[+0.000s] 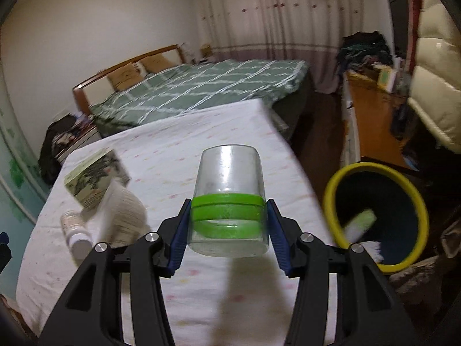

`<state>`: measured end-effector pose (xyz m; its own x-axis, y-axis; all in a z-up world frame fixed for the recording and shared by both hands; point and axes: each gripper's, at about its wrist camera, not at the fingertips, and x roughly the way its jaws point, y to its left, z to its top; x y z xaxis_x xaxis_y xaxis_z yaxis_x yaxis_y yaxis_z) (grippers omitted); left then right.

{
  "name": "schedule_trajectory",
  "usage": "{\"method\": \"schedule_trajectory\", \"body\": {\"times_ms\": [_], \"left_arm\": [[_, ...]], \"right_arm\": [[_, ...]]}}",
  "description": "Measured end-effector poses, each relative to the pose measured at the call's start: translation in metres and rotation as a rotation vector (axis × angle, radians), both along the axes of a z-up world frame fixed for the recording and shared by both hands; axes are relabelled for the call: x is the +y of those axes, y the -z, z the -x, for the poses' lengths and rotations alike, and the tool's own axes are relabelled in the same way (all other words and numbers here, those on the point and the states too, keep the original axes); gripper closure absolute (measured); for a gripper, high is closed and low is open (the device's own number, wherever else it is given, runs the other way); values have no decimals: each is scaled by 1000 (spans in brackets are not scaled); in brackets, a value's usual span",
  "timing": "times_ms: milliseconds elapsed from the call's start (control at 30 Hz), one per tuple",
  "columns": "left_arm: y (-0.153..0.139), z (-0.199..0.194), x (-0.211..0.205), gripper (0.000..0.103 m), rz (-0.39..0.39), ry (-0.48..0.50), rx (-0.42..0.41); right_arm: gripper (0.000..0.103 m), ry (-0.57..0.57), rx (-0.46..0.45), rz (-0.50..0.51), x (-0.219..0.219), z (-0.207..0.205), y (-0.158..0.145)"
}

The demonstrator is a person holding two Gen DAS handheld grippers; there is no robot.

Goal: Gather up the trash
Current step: 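Close the right gripper on the jar and carry it over the bin, then open the right gripper to drop the jar into the bin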

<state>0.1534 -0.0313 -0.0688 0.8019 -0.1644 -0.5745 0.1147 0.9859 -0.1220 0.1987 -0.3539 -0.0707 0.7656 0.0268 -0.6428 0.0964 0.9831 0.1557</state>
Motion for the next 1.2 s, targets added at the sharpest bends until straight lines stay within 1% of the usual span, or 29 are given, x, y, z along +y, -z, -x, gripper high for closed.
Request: {"method": "schedule_trajectory", "body": {"times_ms": [100, 500, 767, 867, 1000, 1200], "left_arm": [[-1, -1, -11, 5, -12, 20, 1], [-6, -8, -43, 5, -58, 58, 8], [-2, -15, -68, 5, -84, 100, 27], [-2, -16, -76, 5, -96, 114, 25], [-3, -15, -81, 5, -105, 126, 20], [1, -20, -78, 5, -92, 144, 37]], "right_arm": [[54, 49, -5, 14, -25, 5, 1], [54, 229, 43, 42, -124, 15, 34], [54, 295, 88, 41, -165, 9, 56], [51, 309, 86, 38, -174, 8, 57], [51, 312, 63, 21, -176, 11, 50], [48, 252, -34, -8, -145, 22, 26]]}}
